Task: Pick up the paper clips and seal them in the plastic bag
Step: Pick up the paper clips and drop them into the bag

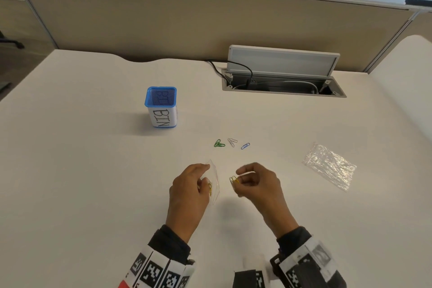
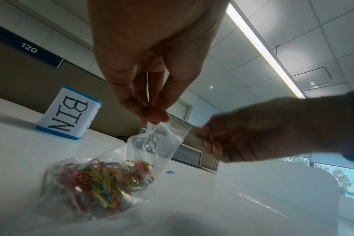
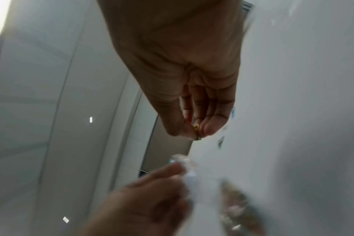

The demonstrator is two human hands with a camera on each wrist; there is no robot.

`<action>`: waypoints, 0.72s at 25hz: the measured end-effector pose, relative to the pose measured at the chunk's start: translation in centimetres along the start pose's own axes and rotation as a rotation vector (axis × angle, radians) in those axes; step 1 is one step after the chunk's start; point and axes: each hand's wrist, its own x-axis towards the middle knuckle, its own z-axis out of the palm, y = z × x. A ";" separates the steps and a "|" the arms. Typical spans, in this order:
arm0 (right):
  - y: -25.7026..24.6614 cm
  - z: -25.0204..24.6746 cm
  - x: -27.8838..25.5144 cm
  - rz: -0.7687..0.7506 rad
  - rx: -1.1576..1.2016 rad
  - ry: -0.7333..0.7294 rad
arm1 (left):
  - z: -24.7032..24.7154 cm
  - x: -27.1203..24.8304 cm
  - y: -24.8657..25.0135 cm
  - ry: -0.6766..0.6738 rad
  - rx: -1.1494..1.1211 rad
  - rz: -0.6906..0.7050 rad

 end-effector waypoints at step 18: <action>1.5 0.7 8.4 -0.021 -0.655 -0.066 | -0.7 0.7 -0.8 0.039 -0.070 -0.050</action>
